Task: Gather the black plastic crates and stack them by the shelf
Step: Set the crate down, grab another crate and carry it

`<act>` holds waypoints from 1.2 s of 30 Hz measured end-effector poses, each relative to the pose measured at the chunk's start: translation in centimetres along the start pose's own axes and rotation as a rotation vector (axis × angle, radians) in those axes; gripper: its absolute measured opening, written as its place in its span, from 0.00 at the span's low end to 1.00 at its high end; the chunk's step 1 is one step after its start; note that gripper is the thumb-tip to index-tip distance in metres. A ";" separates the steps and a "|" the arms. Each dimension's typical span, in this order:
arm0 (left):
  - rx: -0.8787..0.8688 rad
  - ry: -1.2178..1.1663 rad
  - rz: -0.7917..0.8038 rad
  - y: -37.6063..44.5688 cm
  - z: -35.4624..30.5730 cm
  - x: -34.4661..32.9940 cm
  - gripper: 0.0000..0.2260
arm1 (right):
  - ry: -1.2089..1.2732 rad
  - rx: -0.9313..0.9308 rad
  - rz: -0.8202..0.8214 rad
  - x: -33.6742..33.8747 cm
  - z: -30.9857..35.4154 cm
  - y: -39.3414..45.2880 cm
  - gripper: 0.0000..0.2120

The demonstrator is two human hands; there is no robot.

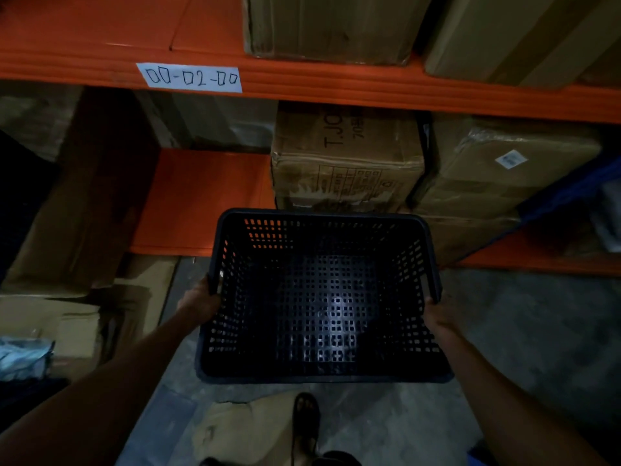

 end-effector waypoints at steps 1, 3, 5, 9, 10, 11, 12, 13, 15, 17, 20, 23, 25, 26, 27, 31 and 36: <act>-0.002 0.008 0.001 -0.3 0.0 -0.2 0.33 | -0.020 -0.007 0.000 0.1 -0.2 -0.1 0.28; -0.005 0.038 0.013 -0.8 0.0 -0.6 0.33 | -0.050 -0.010 -0.014 0.3 -0.7 -0.3 0.29; 0.000 0.077 0.018 -0.4 0.5 -1.0 0.33 | -0.079 0.000 -0.048 0.6 -0.9 -0.4 0.28; 0.004 0.150 0.013 2.5 2.0 -1.2 0.31 | -0.075 -0.039 -0.047 0.6 -0.7 -0.5 0.28; 0.008 0.173 0.013 2.4 2.0 -1.1 0.31 | -0.078 -0.047 -0.034 0.6 -0.6 -0.5 0.28; 0.015 0.186 0.014 2.5 2.2 -1.1 0.31 | -0.076 -0.046 -0.029 0.6 -0.5 -0.6 0.28; 0.022 0.206 0.014 2.2 2.1 -1.1 0.31 | -0.072 -0.037 -0.033 0.8 -0.3 -0.8 0.27; 0.027 0.220 0.011 2.0 2.1 -1.1 0.31 | -0.073 -0.025 -0.040 1.0 -0.1 -1.1 0.27; 0.026 0.251 0.005 1.4 1.8 -1.2 0.33 | -0.086 -0.006 -0.054 1.3 0.1 -1.8 0.26; 0.024 0.279 0.007 1.4 1.7 -1.3 0.33 | -0.099 0.001 -0.055 1.4 -0.1 -1.7 0.26; 0.017 0.290 0.003 0.8 1.2 -1.7 0.34 | -0.137 0.033 -0.056 1.6 -0.1 -1.6 0.26; 0.028 0.323 -0.002 0.2 0.8 -2.1 0.37 | -0.118 0.081 -0.117 2.4 0.4 -2.1 0.20; 0.035 0.369 -0.025 -0.3 0.4 -2.0 0.37 | -0.087 0.113 -0.147 2.7 0.7 -2.5 0.14; 0.031 0.383 -0.040 -0.3 0.5 -2.0 0.36 | -0.088 0.104 -0.153 2.7 0.7 -2.8 0.12; 0.021 0.370 -0.061 -0.8 0.0 -2.0 0.35 | -0.095 0.100 -0.173 2.6 0.4 -2.8 0.12; 0.019 0.273 -0.152 -1.8 0.1 -2.4 0.32 | -0.136 0.121 -0.244 2.4 0.5 -3.4 0.19; -0.011 0.286 -0.259 -1.9 0.1 -2.1 0.27 | -0.114 0.166 -0.158 2.1 0.2 -2.6 0.14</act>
Point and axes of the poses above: each hand's wrist, its own y-axis towards the middle knuckle, its own x-axis out of the back of the hand, z = x × y, the point moved 9 cm from there along y, towards the middle knuckle, and after that the axes turned 1 degree about x, right-handed, at the moved point
